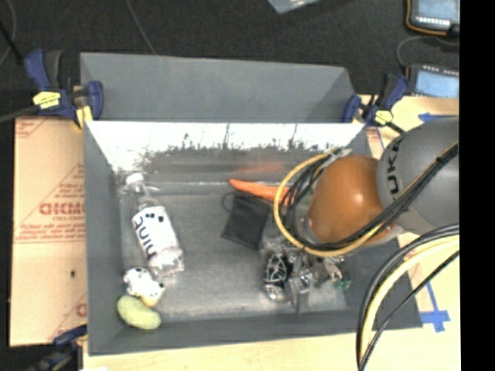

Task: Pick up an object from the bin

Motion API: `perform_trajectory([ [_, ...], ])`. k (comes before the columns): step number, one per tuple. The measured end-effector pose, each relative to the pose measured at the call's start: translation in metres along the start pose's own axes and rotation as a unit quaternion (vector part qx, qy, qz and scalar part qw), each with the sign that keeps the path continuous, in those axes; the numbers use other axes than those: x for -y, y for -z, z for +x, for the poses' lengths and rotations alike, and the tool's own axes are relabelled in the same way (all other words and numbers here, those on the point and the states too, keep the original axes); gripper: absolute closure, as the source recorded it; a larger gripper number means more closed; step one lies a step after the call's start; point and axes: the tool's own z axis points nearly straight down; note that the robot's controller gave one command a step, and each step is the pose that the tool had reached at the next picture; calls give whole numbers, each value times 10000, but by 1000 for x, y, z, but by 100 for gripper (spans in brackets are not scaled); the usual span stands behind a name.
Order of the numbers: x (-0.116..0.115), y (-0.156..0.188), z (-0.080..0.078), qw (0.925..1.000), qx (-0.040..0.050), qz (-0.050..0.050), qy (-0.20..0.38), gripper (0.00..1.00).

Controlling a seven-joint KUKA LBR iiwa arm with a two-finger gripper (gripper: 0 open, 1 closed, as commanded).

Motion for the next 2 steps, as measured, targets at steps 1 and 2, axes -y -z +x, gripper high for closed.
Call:
perform_trajectory([
  [1,2,4,1,10000,15,21,31,100],
  [2,2,4,1,10000,15,21,30,100],
])
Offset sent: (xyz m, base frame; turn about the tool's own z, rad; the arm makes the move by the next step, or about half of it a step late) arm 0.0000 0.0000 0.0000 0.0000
